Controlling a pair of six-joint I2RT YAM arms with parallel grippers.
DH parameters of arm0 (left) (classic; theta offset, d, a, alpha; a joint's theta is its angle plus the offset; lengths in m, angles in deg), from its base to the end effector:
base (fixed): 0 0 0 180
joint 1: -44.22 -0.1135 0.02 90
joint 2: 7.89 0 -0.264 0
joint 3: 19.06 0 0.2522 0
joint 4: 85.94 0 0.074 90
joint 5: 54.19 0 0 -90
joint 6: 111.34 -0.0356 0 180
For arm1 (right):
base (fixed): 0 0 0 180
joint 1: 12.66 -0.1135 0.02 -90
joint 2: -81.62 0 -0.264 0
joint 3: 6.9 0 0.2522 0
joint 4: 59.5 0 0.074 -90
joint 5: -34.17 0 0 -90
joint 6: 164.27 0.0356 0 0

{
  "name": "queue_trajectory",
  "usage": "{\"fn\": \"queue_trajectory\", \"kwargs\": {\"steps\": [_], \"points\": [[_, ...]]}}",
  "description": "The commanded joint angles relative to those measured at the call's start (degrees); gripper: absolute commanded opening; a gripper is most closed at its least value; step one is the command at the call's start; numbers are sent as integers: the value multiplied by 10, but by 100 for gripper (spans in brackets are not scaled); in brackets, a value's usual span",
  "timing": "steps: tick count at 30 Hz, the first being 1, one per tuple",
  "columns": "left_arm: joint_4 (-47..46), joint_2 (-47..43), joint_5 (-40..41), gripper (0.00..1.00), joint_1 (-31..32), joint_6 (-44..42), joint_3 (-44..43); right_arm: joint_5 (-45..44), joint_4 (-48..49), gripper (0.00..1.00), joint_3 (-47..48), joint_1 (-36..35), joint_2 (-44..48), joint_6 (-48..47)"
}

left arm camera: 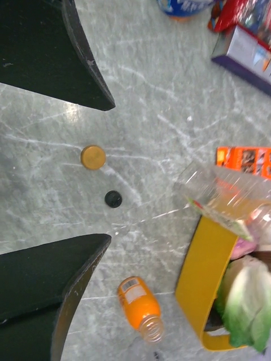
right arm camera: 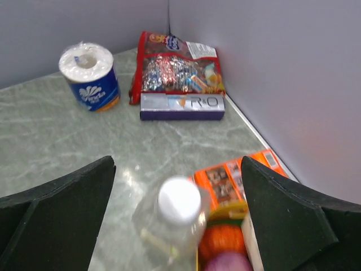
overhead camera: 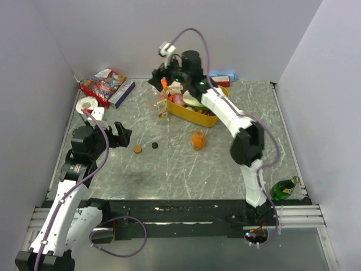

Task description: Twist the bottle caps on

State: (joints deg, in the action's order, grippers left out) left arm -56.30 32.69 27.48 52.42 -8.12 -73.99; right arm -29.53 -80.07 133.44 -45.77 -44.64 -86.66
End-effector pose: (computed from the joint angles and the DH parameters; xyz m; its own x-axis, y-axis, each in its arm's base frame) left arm 0.1667 -0.0292 0.3189 -0.3180 -0.1828 -0.9303 0.2123 0.9426 -0.2578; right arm 0.4320 0.3005 0.3758 0.0917 -0.1698 -0.9812 -0.8588 0.4853 -0.1643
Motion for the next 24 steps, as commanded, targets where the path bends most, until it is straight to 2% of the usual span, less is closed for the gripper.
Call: {"fn": "queue_trajectory", "kwargs": {"steps": [1,2,4,6,8,11,13,15,18,24], "points": [[-69,-9,-76,96,-4,-11,27,21,6,100,-97,7,201,-4],[-74,-9,-94,96,-4,-19,32,16,-32,100,-171,9,228,-15],[-84,-6,-131,96,-5,-26,44,-23,-95,100,-237,10,297,-54],[-99,-6,-153,96,-5,-37,53,-35,-160,100,-343,25,360,-69],[-104,-8,-185,96,-5,-51,60,-24,-197,96,-428,37,395,-96],[-103,-6,-219,96,-5,-59,57,-8,-253,87,-493,59,434,-110],[-98,-4,-230,96,-5,-62,51,-6,-303,79,-499,73,424,-114],[-93,-5,-240,96,-5,-62,50,-10,-306,78,-513,83,411,-113],[-87,-4,-240,96,-5,-63,45,-16,-291,79,-533,93,404,-134],[-72,-16,-230,96,-5,-65,46,-28,-305,82,-508,92,349,-154]]}}
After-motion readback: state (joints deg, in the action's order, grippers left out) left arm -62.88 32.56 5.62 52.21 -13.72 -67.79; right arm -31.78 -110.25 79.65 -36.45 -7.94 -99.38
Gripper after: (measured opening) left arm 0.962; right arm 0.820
